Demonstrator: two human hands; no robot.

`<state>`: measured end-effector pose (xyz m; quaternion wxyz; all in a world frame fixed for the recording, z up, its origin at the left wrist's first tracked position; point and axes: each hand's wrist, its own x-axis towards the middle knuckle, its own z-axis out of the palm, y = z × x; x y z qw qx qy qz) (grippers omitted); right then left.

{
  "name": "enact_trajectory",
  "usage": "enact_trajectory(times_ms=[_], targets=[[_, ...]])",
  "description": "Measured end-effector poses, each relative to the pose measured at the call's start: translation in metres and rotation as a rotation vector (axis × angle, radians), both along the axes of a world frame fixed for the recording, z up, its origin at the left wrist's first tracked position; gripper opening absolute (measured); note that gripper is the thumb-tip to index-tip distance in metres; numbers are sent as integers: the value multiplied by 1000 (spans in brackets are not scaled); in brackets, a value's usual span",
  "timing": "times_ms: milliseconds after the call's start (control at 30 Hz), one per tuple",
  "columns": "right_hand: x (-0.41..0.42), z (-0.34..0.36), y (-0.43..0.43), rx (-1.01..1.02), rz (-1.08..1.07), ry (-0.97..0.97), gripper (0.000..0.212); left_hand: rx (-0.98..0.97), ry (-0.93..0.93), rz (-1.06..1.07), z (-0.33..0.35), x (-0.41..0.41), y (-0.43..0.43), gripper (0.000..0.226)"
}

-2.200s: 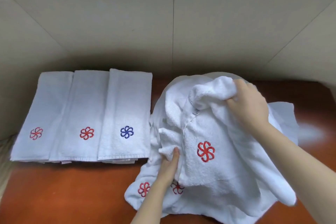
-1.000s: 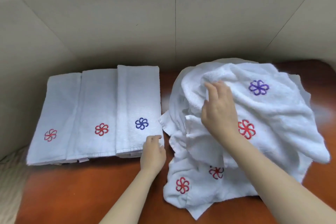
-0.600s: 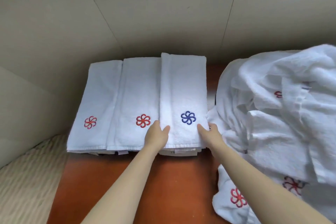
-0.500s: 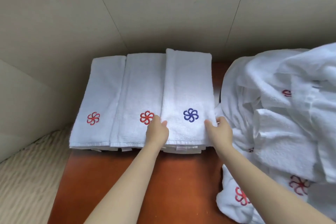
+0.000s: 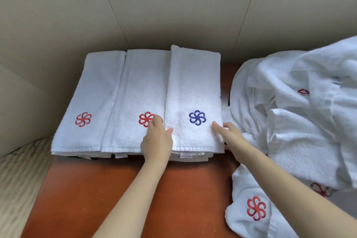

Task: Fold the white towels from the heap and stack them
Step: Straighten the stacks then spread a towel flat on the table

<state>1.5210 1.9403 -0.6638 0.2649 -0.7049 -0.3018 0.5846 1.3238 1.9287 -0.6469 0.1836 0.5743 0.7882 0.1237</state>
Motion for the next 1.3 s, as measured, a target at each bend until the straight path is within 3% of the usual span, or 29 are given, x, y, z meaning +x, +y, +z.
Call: enact_trajectory(times_ms=[100, 267, 400, 600, 767, 967, 1067, 1233, 1300], targets=[[0, -13, 7, 29, -104, 44, 51, 139, 134, -135, -9, -3, -3, 30], [-2, -30, 19, 181, -205, 133, 32, 218, -9, -358, -25, -11, 8, 43], [1, -30, 29, 294, -244, 157, 43, 249, 16, -426, -22, -23, 37, 38], [-7, -29, 50, 471, -99, 57, 55, 170, 166, -517, -20, -14, 95, 54], [-3, -28, 49, 594, 0, 33, 56, 70, 182, -487, -26, 1, 98, 62], [11, -5, -14, 431, 410, -130, 78, -49, 262, -458, -10, -9, 33, 65], [22, 18, -75, 549, 439, -293, 68, -25, 223, -488, -2, -10, -31, 59], [63, 72, -161, 801, 381, -1074, 47, -8, 104, -557, 29, 2, -125, 49], [87, 92, -181, 827, 322, -1208, 44, 70, -4, -570, 51, 17, -144, 42]])
